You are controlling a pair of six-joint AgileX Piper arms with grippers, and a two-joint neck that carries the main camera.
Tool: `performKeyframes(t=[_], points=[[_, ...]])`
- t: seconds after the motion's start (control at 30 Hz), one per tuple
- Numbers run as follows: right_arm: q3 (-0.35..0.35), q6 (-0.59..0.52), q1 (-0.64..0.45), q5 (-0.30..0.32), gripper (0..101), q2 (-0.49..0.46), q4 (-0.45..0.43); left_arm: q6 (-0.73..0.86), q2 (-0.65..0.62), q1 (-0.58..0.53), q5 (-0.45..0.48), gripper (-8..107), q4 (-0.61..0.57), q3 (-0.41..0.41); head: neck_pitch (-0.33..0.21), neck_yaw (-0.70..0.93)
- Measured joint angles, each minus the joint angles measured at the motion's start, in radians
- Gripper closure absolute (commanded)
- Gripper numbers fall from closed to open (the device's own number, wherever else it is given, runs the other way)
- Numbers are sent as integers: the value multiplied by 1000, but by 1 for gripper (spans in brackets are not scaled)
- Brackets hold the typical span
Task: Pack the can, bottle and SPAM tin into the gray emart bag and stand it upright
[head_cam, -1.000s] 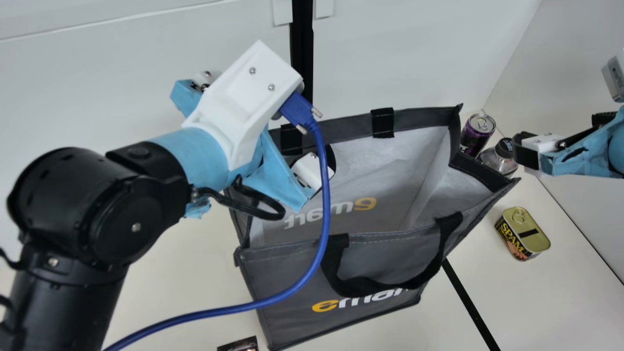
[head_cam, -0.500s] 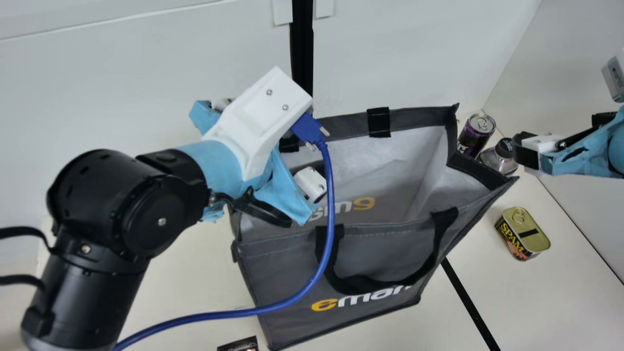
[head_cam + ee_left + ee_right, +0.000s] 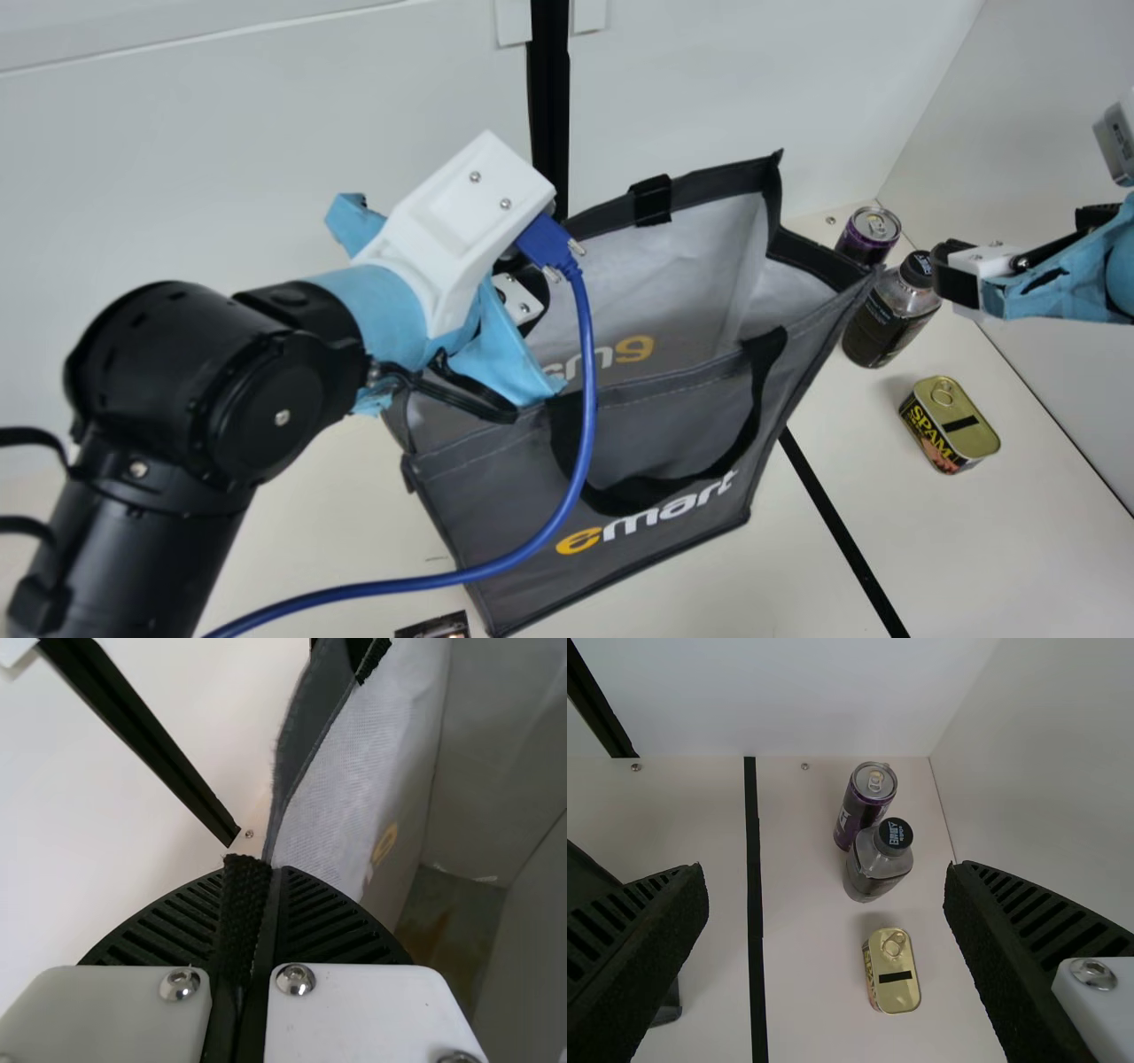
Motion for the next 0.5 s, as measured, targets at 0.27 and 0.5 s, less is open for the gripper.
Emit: performKeyframes(t=[0.27,0.5], points=[[0,0,0,0,6,0,0,-73,-46,2,0,107,61,21,0,2],[0,0,0,0,6,0,0,-149,-98,0,-2,107,139,56,0,0]])
